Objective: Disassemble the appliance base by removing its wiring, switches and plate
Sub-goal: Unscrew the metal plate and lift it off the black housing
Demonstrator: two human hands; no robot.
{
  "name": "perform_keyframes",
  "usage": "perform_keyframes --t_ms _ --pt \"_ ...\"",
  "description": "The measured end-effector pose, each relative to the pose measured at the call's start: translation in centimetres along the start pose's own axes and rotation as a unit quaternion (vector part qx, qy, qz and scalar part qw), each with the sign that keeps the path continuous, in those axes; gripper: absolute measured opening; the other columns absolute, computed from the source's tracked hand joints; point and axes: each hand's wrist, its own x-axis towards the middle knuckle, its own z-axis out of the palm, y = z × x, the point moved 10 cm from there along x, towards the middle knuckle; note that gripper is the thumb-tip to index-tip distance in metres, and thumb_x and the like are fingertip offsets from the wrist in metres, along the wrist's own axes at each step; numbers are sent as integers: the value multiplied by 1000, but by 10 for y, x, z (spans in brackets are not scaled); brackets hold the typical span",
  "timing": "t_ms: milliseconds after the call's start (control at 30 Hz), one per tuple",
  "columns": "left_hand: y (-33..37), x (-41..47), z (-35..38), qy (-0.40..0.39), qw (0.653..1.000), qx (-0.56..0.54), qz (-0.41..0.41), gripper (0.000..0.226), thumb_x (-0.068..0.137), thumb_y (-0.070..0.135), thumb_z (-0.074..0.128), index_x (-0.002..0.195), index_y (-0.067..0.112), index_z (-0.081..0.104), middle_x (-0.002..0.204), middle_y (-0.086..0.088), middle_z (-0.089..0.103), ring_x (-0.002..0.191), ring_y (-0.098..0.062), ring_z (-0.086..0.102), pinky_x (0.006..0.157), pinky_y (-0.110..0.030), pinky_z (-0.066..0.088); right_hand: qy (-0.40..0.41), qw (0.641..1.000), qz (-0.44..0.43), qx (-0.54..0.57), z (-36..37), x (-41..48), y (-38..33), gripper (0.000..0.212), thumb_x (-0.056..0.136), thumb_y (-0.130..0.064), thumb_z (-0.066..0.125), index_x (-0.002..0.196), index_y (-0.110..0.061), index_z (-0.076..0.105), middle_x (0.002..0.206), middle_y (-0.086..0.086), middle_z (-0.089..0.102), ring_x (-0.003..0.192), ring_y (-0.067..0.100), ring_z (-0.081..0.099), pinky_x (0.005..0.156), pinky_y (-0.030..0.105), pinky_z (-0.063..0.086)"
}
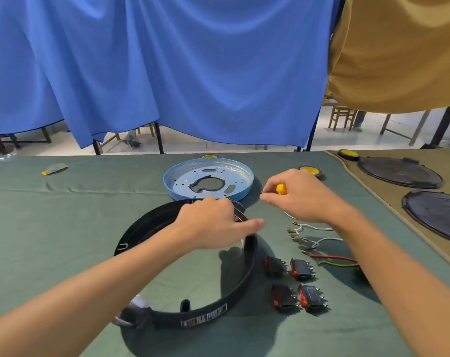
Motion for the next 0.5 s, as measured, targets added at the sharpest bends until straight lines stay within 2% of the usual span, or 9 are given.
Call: perform_keyframes --t_ms 100,167,267,367,433,500 --pt "13 -12 15 -57 998 -18 -1 73 69 87 39 57 17 54 56 7 56 59 -15 58 56 -30 40 -11 1000 11 -7 6 -3 3 14 90 -34 63 92 -24 73 95 -5 68 90 15 59 76 32 48" --pt "18 -12 19 -59 998 -26 -4 61 72 78 49 62 17 52 63 5 56 65 -18 58 58 -31 41 -29 999 20 -23 15 -7 4 15 91 -35 62 93 -25 73 98 -3 67 93 17 59 79 36 50" --pt "21 -15 21 -57 996 -68 -26 45 75 57 59 61 16 47 63 2 53 65 -20 54 57 -31 41 -53 997 31 -48 28 -12 9 16 91 -36 60 94 -26 72 102 0 68 96 20 59 84 41 52" --pt "27 -19 21 -74 987 -138 -27 33 77 38 63 61 10 61 64 -3 68 63 -19 61 71 -40 58 -68 996 29 -56 34 -18 11 16 92 -38 59 95 -27 71 106 1 67 98 18 55 87 42 51" --pt "30 -21 12 -71 988 -138 -19 29 76 30 63 57 9 66 62 -3 71 58 -15 61 75 -40 59 -67 996 27 -54 33 -20 12 17 92 -37 59 95 -26 71 105 -1 66 97 17 54 86 41 51" --pt "30 -23 -3 -49 990 -133 -11 28 75 28 63 53 11 68 61 -4 70 58 -16 61 73 -40 60 -64 997 24 -47 30 -21 13 16 92 -36 59 94 -25 71 105 -1 66 97 18 54 85 41 51"
